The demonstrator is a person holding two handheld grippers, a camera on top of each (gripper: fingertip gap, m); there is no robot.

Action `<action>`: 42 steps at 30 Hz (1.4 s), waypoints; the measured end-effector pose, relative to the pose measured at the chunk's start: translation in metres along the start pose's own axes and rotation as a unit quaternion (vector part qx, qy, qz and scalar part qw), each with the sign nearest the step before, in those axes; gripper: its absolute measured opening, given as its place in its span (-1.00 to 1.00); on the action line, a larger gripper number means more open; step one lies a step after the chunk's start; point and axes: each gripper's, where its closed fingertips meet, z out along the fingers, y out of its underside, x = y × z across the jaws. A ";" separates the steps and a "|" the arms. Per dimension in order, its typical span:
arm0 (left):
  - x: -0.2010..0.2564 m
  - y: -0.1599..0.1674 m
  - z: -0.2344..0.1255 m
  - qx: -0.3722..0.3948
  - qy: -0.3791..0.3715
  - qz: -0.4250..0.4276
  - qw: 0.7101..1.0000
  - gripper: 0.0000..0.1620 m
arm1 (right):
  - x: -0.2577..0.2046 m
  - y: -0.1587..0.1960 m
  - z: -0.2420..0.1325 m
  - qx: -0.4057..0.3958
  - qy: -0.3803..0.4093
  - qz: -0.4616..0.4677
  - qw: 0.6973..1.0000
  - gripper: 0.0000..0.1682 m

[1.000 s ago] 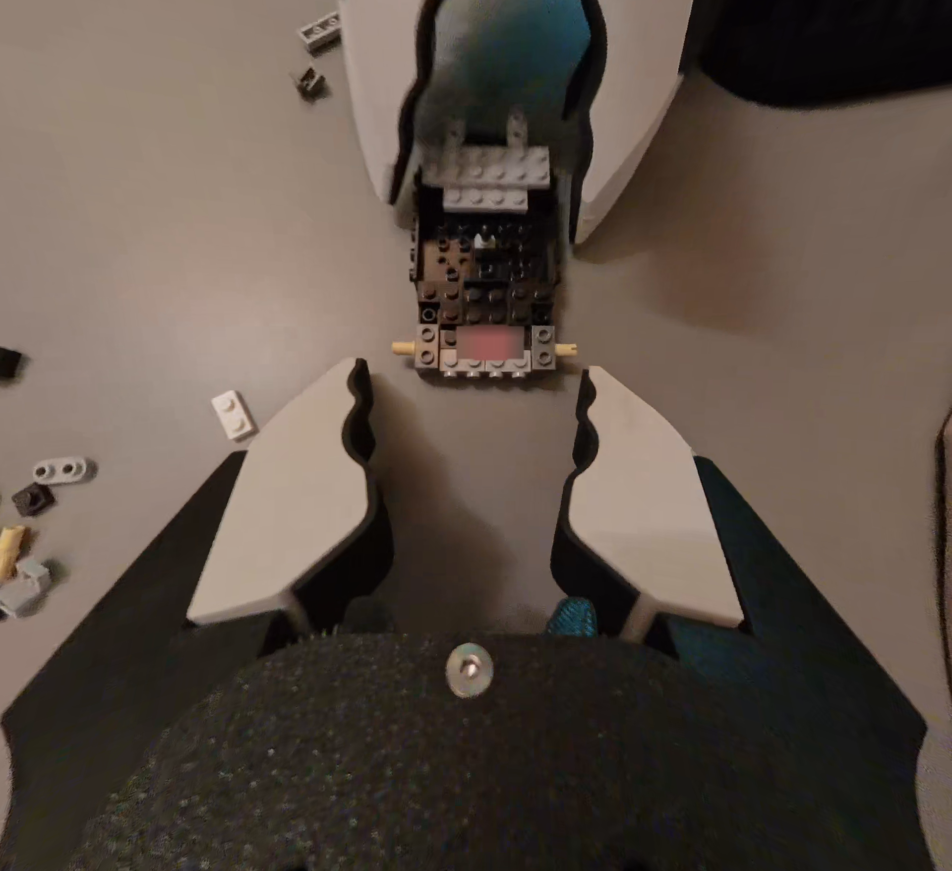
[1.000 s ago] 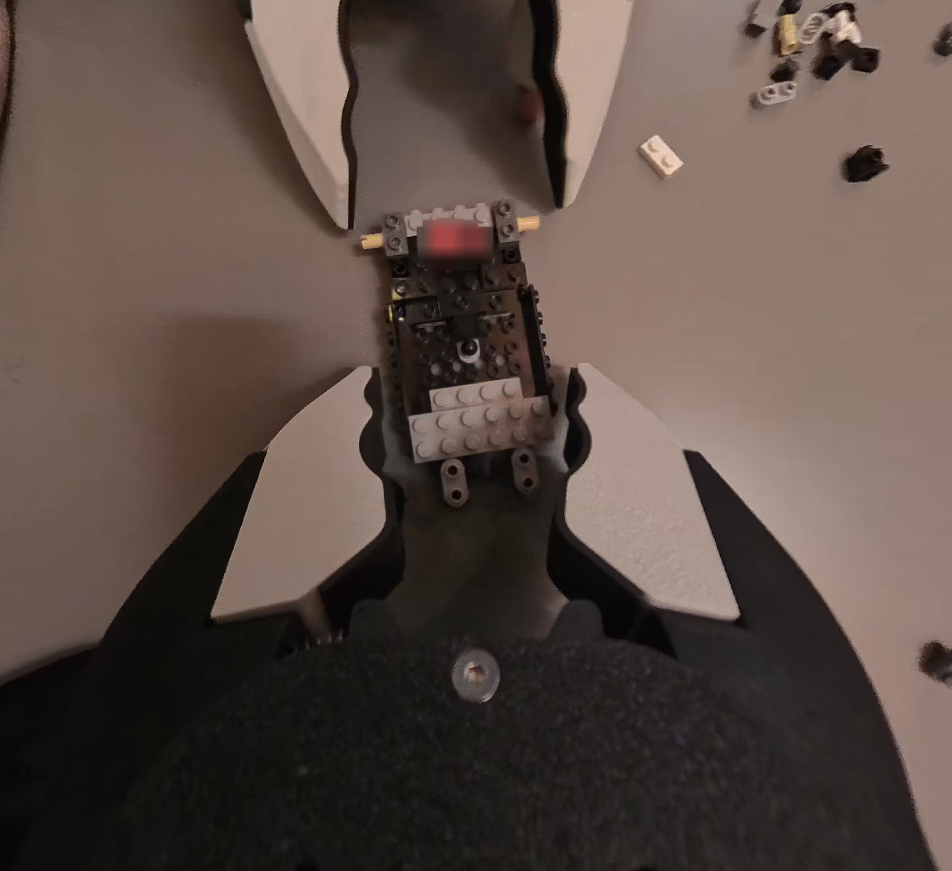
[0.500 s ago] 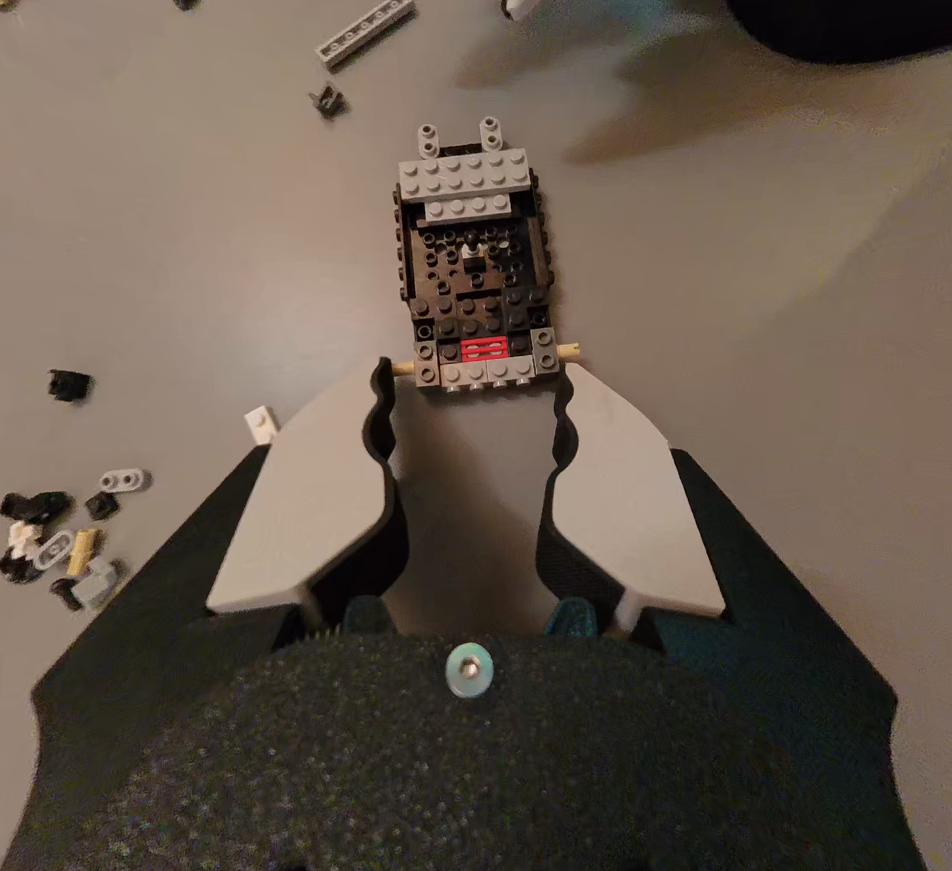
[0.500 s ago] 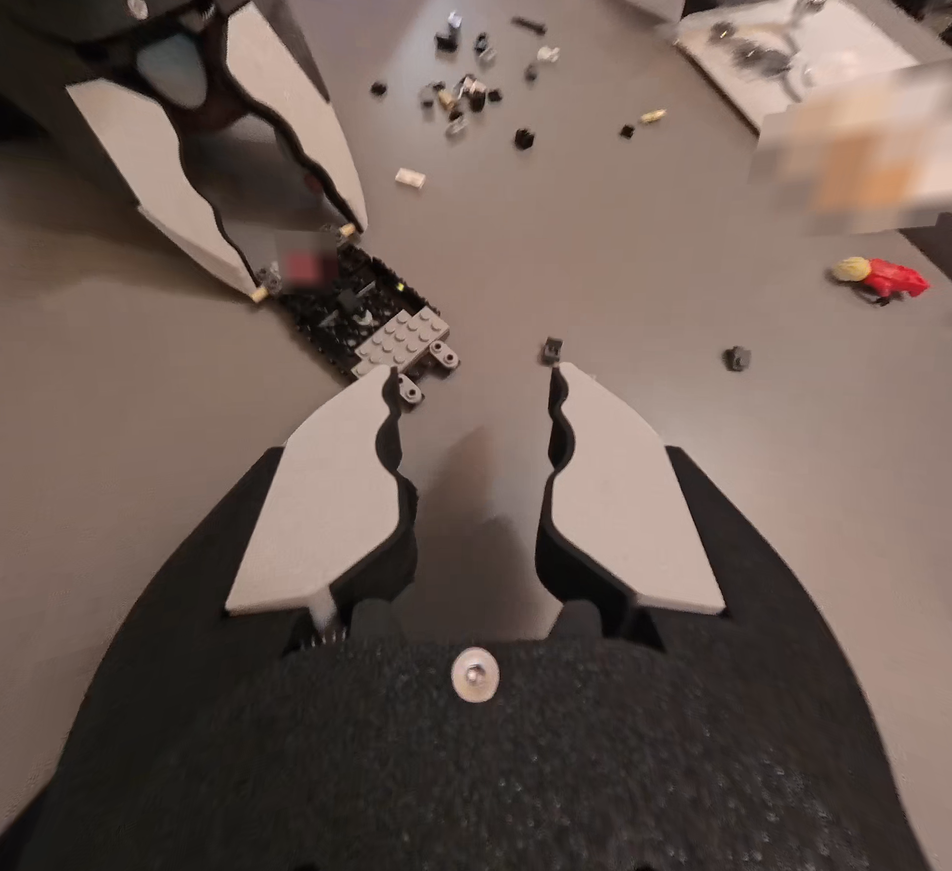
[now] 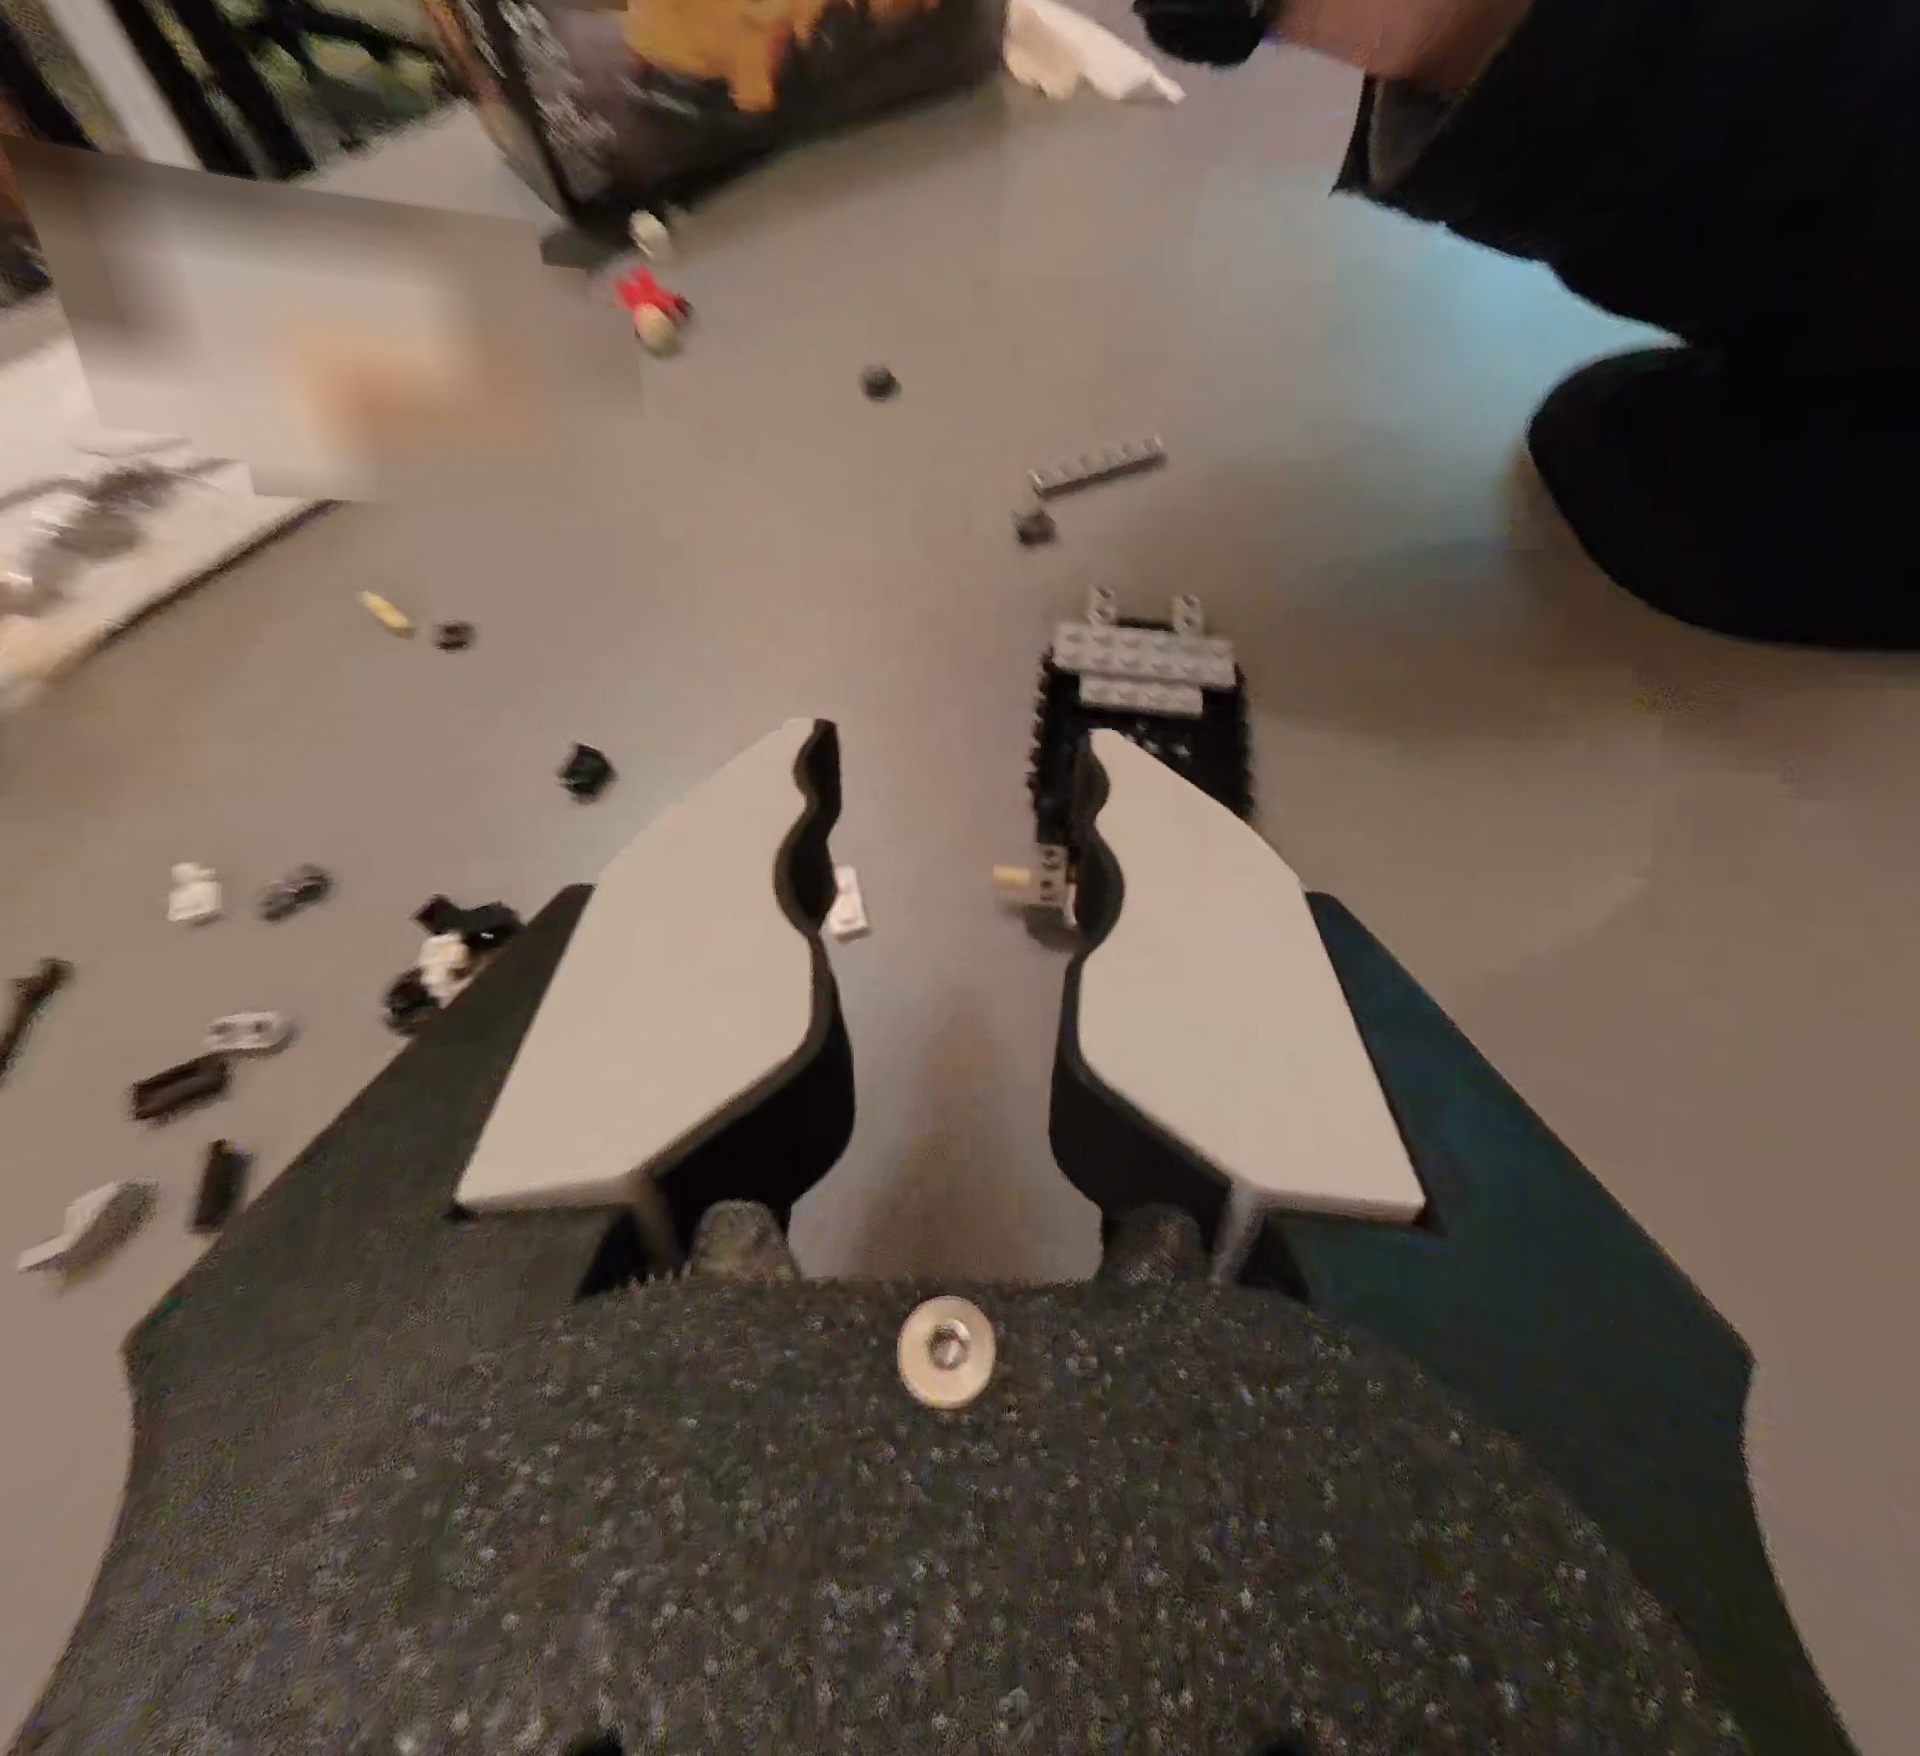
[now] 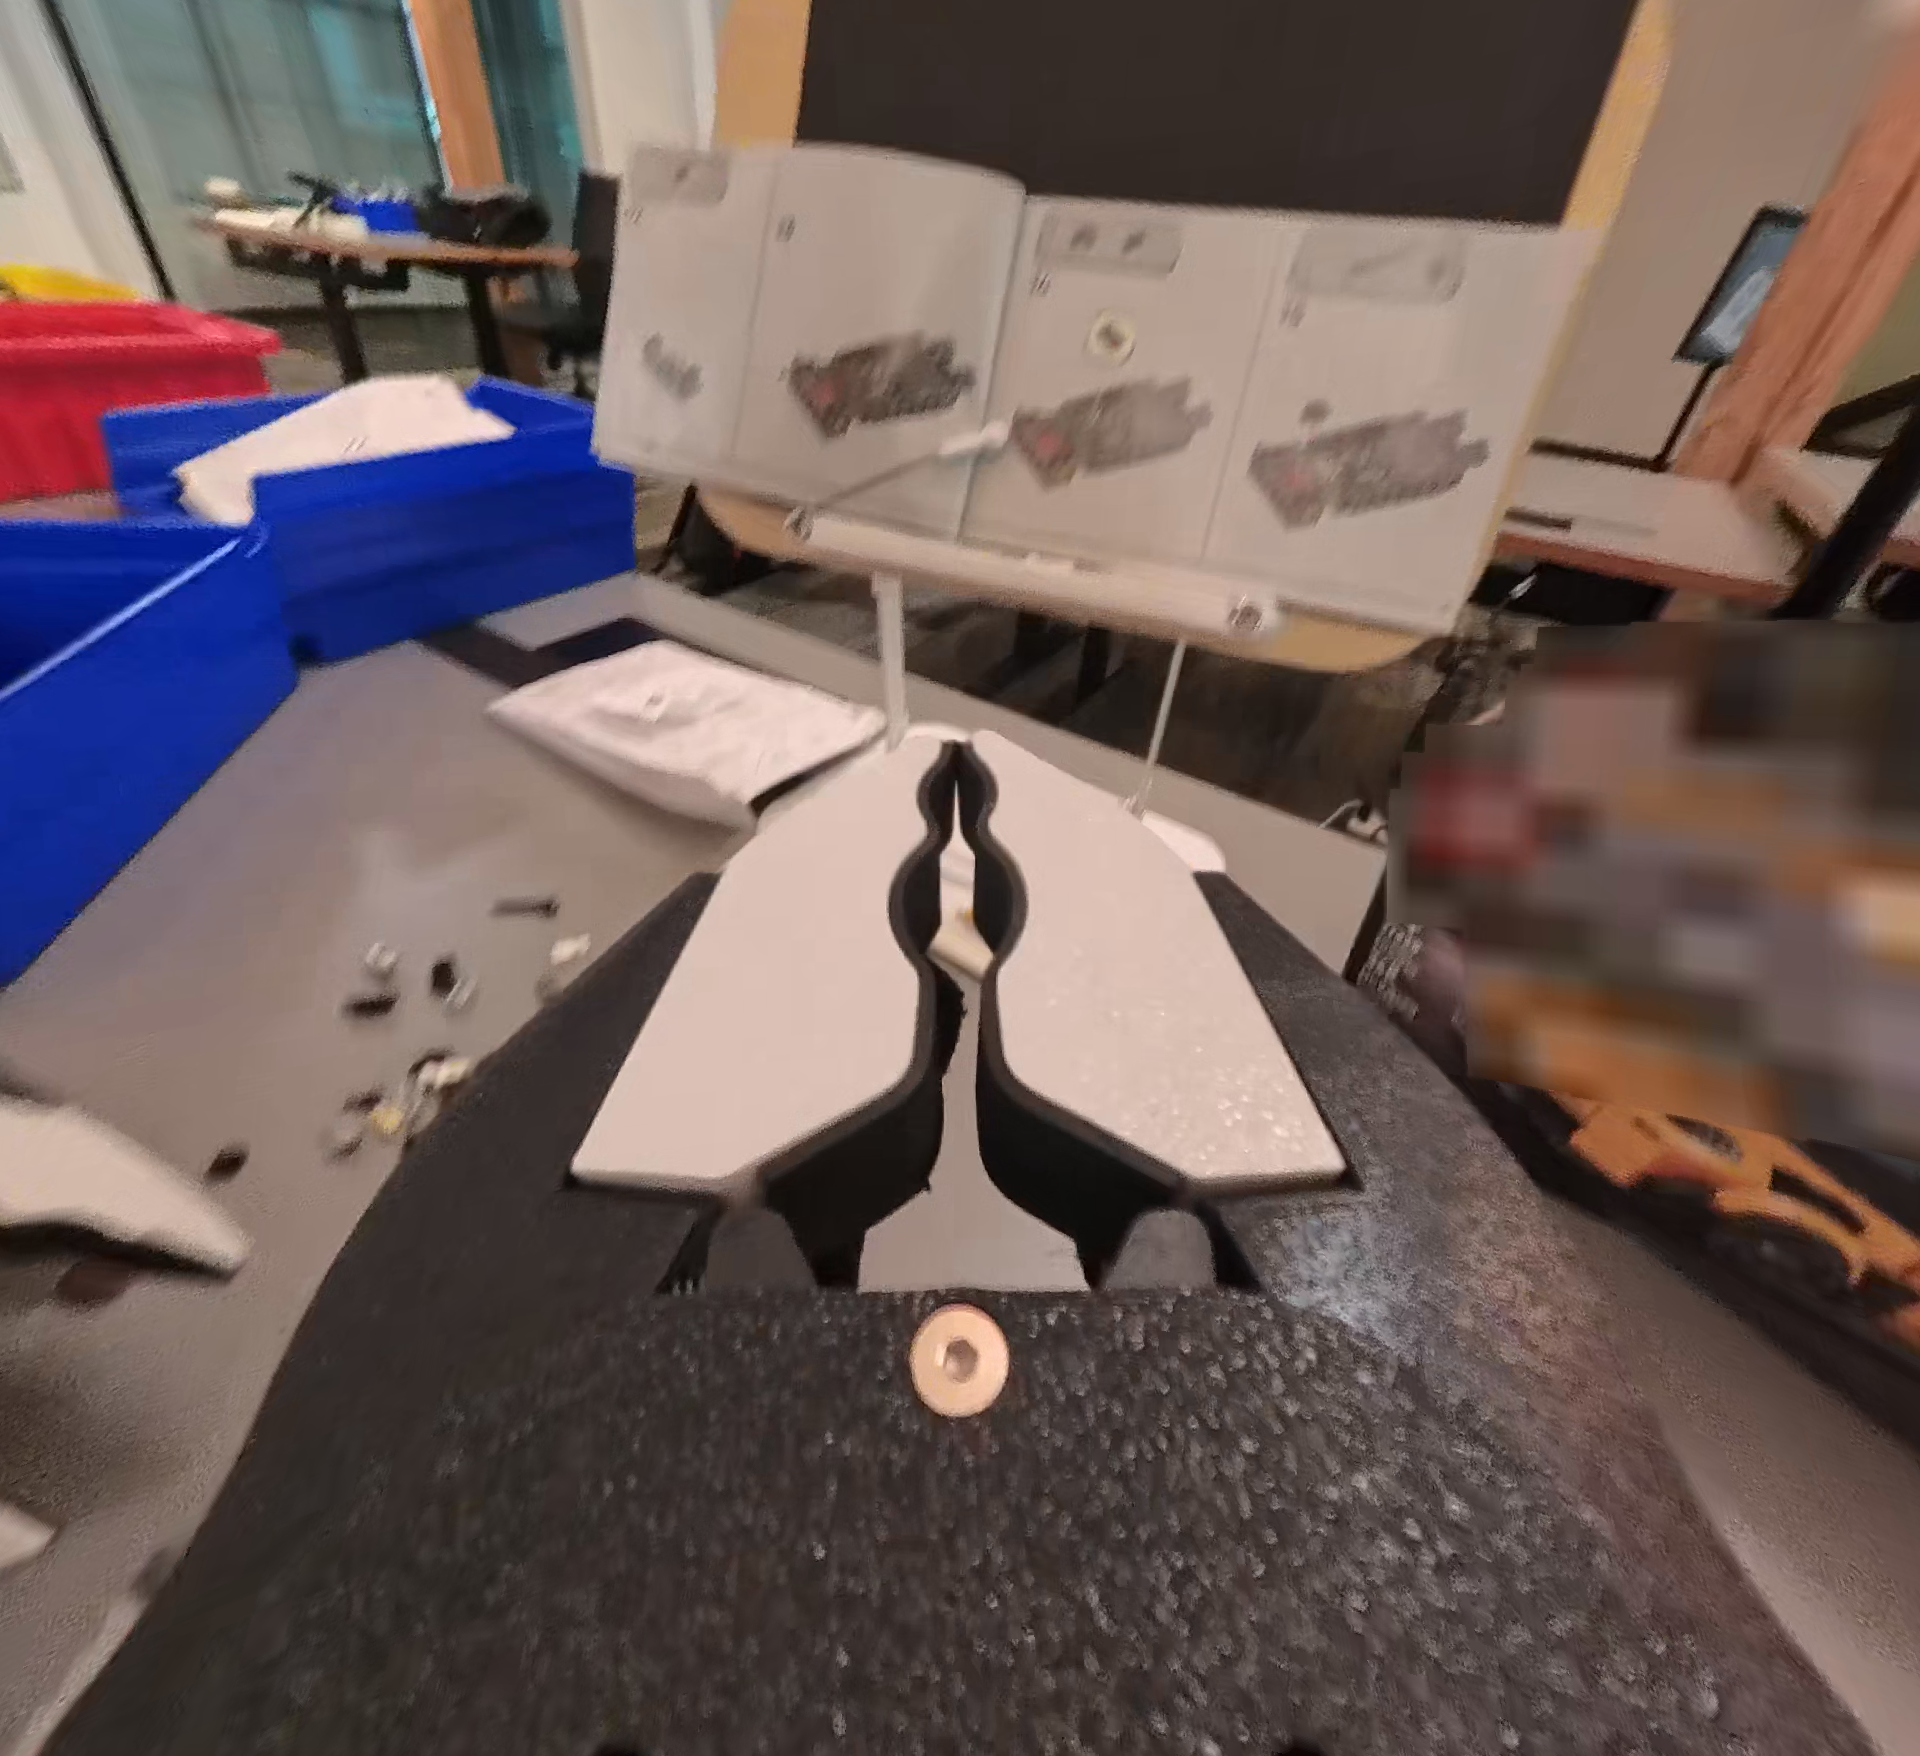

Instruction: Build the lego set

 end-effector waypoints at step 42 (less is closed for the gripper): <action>-0.063 -0.027 -0.039 0.137 -0.155 -0.058 0.977 -1.00 | 0.076 -0.032 0.114 0.020 0.017 -0.085 0.996 -0.97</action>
